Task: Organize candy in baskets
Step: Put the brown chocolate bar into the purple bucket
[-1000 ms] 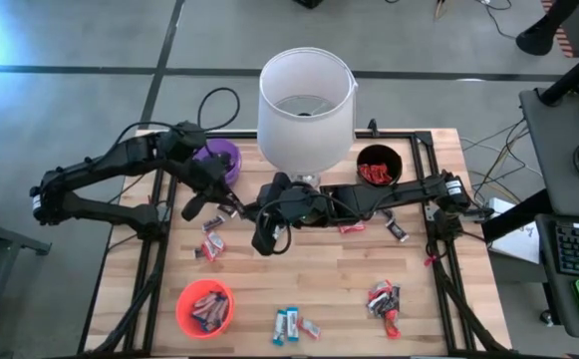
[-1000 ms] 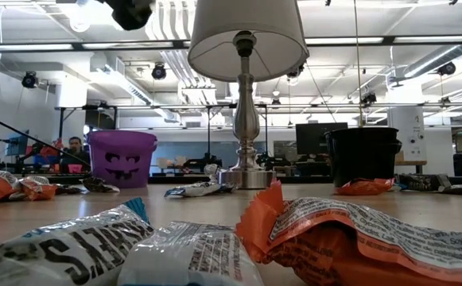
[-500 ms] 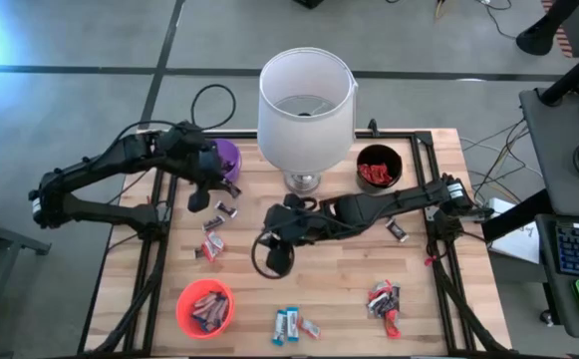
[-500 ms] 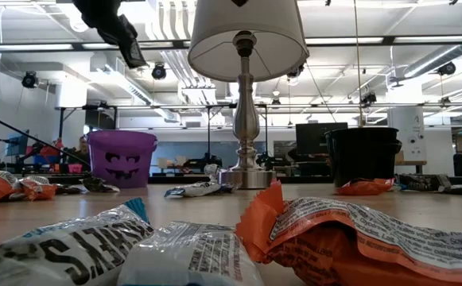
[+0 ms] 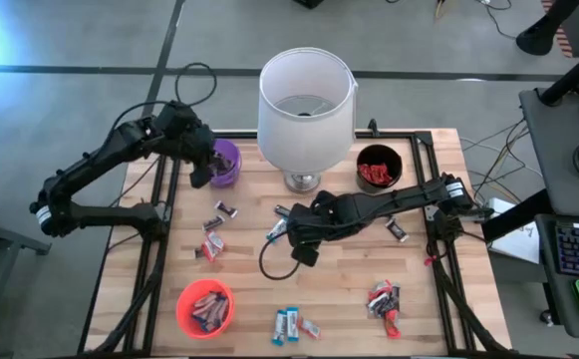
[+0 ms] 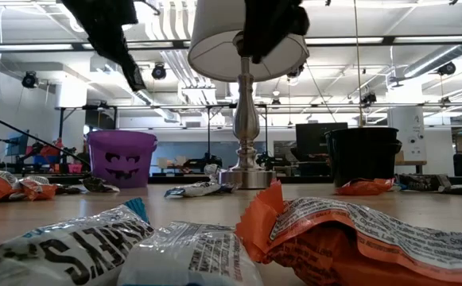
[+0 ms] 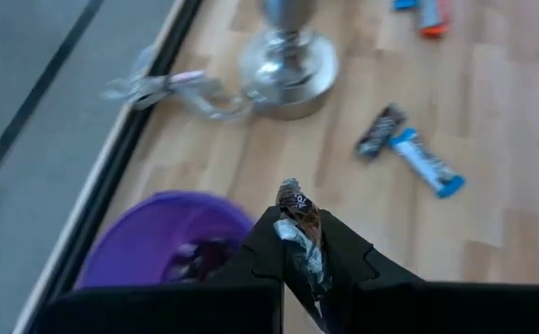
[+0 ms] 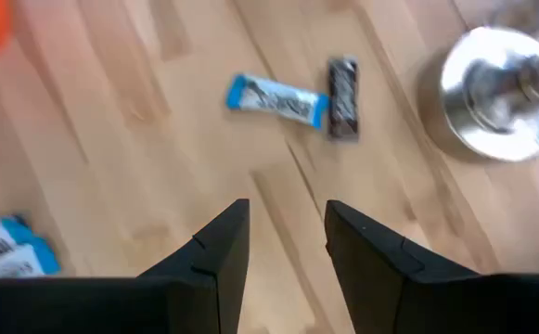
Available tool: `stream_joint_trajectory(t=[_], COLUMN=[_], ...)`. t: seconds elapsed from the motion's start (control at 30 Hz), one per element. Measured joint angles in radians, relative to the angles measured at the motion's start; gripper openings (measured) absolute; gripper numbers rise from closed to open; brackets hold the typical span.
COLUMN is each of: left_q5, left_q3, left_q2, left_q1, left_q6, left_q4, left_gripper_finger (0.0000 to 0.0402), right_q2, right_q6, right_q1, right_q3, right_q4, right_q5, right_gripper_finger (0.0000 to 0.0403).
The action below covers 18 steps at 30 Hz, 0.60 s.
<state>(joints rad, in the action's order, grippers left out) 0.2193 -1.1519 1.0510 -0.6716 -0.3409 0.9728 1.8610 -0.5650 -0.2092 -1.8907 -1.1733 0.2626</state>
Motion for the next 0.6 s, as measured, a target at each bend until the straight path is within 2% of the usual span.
stream_joint_trajectory(t=[0.33,0.6], left_q5=[-0.004,-0.028], left_q3=[0.0,0.0], left_q2=[0.09,0.133], left_q1=[-0.156,-0.183], left_q6=[-0.022,-0.044], left_q4=[0.004,0.005], left_gripper_finger=[0.0005,0.0007], right_q2=[0.0,0.0], right_q6=[-0.004,-0.02], right_q1=[0.0,0.0], right_q3=[0.083,0.112], right_q4=[-0.06,-0.113], right_q5=[0.0,0.0], right_gripper_finger=[0.0137,0.0137])
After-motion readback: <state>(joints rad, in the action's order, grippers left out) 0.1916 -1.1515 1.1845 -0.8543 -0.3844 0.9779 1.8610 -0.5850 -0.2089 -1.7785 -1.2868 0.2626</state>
